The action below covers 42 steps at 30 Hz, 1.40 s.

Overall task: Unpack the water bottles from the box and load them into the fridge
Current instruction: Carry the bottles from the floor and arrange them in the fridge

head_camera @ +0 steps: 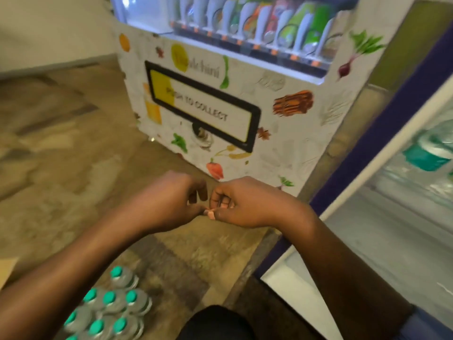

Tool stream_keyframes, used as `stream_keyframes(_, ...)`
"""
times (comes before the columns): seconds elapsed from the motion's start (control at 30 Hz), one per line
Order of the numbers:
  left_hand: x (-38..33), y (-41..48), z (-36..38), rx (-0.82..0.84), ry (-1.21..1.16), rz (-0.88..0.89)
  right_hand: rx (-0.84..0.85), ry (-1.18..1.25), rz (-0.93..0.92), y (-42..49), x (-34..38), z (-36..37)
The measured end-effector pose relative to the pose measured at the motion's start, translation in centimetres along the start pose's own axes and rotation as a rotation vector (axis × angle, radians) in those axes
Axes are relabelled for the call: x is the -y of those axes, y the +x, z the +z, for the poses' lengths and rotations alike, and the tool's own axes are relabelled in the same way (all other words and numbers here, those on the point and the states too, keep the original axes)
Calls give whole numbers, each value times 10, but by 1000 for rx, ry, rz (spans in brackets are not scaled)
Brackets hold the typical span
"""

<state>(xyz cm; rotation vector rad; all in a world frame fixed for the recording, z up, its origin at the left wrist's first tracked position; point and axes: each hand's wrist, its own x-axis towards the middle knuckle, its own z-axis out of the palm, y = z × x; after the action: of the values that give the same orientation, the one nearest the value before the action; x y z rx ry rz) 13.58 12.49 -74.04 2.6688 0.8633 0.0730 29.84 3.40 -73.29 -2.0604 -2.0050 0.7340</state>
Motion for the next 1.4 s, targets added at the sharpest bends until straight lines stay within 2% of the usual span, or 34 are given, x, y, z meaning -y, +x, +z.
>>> stream_keyframes(0.17, 77, -19, 65, 129, -104, -244, 151, 54, 12, 51, 0, 67)
stream_keyframes(0.4, 149, -80, 178, 433, 52, -552, 361, 111, 26, 84, -19, 173)
stream_keyframes(0.47, 161, -100, 214, 467, 69, -606, 405, 124, 30, 85, -27, 199)
stream_keyframes(0.57, 171, -119, 258, 420, 29, -671, 454, 145, 42, 79, -36, 230)
stream_keyframes(0.67, 174, -124, 279, 306, 10, -700, 467, 149, 30, 72, -41, 253)
stream_keyframes(0.8, 169, -118, 285, 193, -33, -619, 436, 190, 22, 65, -42, 272)
stream_keyframes(0.93, 148, -105, 265, 110, -93, -451, 346, 186, 5, 61, -40, 284)
stream_keyframes(1.0, 134, -100, 248, 22, -258, -396, 300, 213, -28, 62, -39, 287)
stream_keyframes(1.1, 120, -98, 222, -59, -636, -309, 210, 261, -88, 63, -41, 287)
stream_keyframes(1.17, 126, -105, 216, -60, -810, -375, 138, 250, -86, 62, -45, 281)
stream_keyframes(1.2, 134, -110, 220, -45, -753, -431, 122, 242, -75, 60, -49, 279)
stream_keyframes(1.23, 144, -116, 227, 4, -553, -485, 107, 232, -63, 58, -53, 277)
stream_keyframes(1.3, 158, -130, 249, 232, -22, -580, 92, 216, -36, 53, -60, 273)
stream_keyframes(1.33, 161, -136, 261, 361, 127, -621, 92, 217, -21, 50, -63, 271)
stream_keyframes(1.4, 161, -143, 281, 481, 195, -677, 92, 225, 4, 44, -67, 267)
